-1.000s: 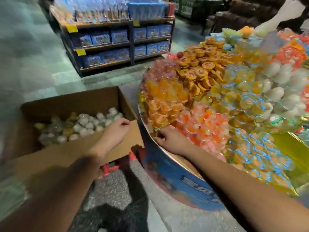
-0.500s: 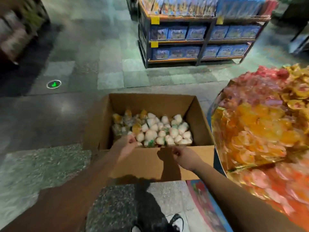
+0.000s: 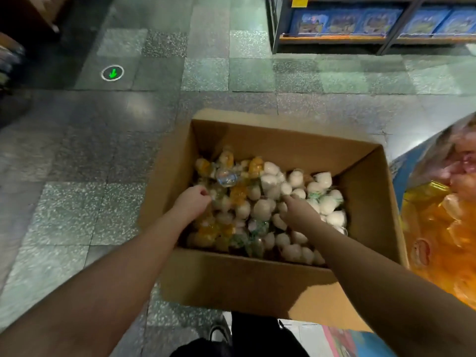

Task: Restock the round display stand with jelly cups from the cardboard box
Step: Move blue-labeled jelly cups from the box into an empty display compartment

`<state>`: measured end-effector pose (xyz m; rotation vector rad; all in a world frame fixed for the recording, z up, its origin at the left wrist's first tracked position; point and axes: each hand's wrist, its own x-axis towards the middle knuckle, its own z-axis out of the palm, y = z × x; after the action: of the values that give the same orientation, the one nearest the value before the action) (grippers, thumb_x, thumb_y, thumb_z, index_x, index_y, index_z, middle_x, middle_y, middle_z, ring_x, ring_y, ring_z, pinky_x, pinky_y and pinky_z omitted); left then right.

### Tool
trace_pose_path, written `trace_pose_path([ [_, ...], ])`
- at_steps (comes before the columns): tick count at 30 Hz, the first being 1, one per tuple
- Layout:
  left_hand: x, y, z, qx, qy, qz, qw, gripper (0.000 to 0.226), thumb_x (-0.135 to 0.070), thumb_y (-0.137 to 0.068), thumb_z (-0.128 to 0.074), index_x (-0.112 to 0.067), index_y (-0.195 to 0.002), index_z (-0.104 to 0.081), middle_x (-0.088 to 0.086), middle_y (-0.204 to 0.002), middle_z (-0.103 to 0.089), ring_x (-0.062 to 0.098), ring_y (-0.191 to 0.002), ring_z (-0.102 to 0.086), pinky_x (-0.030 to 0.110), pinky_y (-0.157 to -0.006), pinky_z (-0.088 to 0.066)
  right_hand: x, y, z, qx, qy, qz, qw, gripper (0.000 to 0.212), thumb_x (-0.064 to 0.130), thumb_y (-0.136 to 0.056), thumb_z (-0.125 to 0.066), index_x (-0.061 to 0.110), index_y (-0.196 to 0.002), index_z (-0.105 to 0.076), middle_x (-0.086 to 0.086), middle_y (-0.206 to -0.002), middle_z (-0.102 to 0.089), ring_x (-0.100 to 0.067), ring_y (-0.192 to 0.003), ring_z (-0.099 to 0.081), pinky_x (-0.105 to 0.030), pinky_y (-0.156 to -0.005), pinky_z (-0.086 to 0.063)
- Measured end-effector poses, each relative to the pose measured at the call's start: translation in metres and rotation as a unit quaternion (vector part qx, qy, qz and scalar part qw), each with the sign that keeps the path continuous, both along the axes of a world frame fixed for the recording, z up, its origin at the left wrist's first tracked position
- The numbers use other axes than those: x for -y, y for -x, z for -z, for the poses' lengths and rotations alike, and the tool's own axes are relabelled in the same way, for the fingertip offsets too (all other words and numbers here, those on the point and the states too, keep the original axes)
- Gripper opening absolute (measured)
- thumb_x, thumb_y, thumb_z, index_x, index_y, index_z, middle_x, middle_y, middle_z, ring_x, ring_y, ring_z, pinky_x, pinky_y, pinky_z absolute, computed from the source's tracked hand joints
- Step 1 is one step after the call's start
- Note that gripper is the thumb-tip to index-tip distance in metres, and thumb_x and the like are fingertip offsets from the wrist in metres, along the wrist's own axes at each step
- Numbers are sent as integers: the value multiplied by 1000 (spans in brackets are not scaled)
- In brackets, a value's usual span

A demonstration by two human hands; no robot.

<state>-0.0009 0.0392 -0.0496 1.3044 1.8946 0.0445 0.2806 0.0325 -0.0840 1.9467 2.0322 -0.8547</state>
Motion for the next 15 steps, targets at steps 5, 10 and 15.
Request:
trace_pose_path([
  [5, -57, -5, 43, -23, 29, 24, 999, 41, -28, -98, -49, -13, -135, -54, 8, -132, -55, 25, -115, -55, 36, -94, -48, -73, 13, 45, 12, 15, -57, 998, 56, 32, -92, -58, 20, -144, -40, -12, -142, -43, -35, -119, -51, -41, -88, -51],
  [10, -95, -16, 90, -12, 37, 21, 999, 34, -37, -98, -47, -15, -119, -61, 5, -120, -60, 20, -98, -58, 33, -81, -49, -127, 32, 86, 29, -7, -101, 994, 62, 23, -93, -56, 24, -149, -30, -11, -159, -19, -38, -144, -21, -50, -113, -33],
  [15, -116, -30, 117, -61, 62, -27, 996, 41, -40, -100, -48, -15, -133, -50, 7, -120, -59, 26, -104, -59, 36, -80, -48, -151, 51, 110, 81, 1, -110, 991, 55, 26, -98, -49, 28, -148, -28, -16, -158, -13, -42, -142, -22, -51, -114, -29],
])
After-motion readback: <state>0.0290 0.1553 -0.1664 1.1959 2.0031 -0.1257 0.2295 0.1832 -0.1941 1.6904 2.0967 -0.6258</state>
